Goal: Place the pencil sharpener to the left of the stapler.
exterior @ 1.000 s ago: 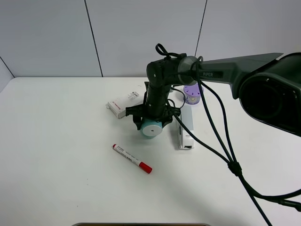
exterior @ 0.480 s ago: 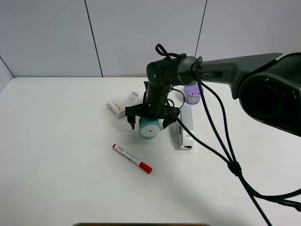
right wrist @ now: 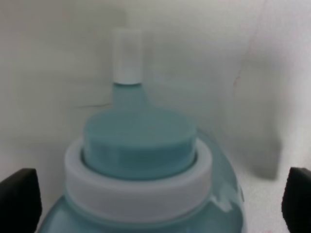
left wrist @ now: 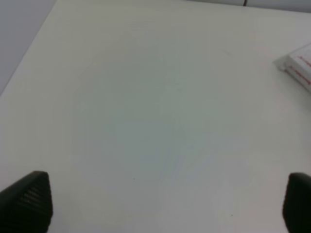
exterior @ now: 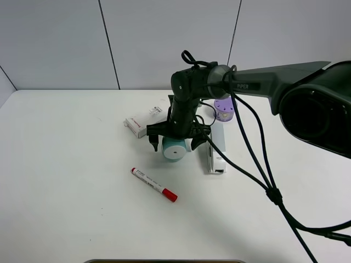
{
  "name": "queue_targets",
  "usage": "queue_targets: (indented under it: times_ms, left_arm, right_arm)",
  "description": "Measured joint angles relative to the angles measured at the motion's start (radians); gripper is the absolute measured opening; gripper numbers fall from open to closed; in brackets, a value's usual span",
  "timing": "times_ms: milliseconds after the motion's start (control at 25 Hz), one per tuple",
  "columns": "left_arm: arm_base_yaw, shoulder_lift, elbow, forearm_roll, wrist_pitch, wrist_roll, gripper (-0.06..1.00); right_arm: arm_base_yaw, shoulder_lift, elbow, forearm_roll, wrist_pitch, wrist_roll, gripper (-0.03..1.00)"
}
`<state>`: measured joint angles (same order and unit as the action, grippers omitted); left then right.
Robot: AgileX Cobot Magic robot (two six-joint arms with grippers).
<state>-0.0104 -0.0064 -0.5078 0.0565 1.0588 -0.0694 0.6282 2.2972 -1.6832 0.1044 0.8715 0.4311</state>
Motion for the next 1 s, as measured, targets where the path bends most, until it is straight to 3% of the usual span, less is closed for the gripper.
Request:
queue_targets:
  times_ms: [760, 1000]
  left_arm:
    - [0.0, 0.0, 0.0, 0.0, 0.0, 0.0, 0.95]
    - [0.0, 0.0, 0.0, 0.0, 0.0, 0.0, 0.95]
  right_arm:
    - [0.008, -0.213, 0.0, -0.085, 0.01, 0.001, 0.99]
    - [-0.063, -0.313, 0.0, -0.083, 0.052, -0.084, 0.99]
